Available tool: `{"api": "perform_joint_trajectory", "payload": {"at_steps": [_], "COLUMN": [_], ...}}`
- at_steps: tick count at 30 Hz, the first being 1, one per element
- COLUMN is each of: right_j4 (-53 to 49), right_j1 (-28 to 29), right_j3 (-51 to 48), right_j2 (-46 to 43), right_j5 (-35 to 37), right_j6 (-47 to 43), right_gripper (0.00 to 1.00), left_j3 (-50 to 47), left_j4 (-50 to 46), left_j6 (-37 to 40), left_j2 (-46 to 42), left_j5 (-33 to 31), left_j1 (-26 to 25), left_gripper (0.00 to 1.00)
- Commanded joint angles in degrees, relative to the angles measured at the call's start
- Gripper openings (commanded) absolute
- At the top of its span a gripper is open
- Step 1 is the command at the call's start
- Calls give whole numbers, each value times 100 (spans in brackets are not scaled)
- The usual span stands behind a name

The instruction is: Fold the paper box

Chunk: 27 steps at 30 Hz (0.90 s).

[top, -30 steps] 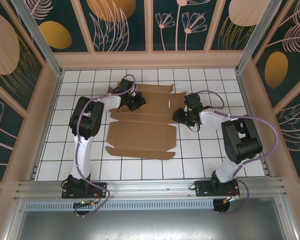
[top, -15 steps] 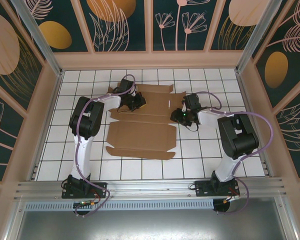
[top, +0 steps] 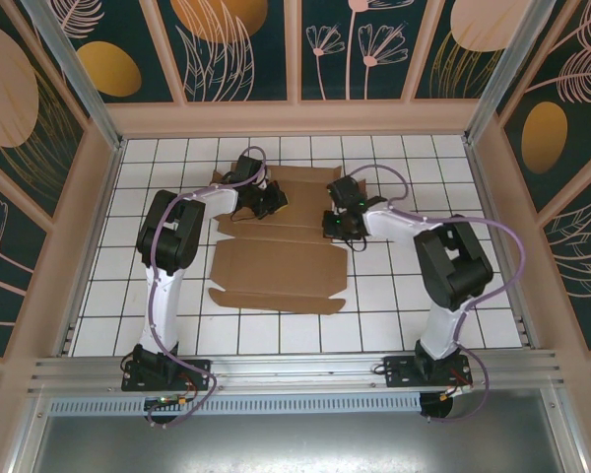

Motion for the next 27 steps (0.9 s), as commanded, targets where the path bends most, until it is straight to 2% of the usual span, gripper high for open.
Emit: {"api": "perform_joint_trajectory", "payload": {"at_steps": [1,7,11,17,23,27], "right_j4": [-903,-1339,-1438,-1413,-794,-434], "right_j1": [405,718,789,606,-21,-67], "right_j3": [519,1072,1165,660,-559,-907], "right_j2": [573,1401,1413,584,-472,-1061], "right_j5": [1210,1867,2366,2429,1888,1445], "right_j6": [-101,32,94,28,47,-137], "right_gripper": [19,20,19,21,35,46], "left_j3": [-135,-111,-107,-97,-216,-290], "left_j4": [-225,-216,-223,-225,-104,13], "left_j6": [-12,-43,-21,-11,-82,-96], "left_j2": [199,258,244,167,137,110], "left_j5": [-43,-9,-18,-24,10,60], "left_j1": [38,38,35,28,29,-102], "left_gripper": [0,0,0,0,0,0]}}
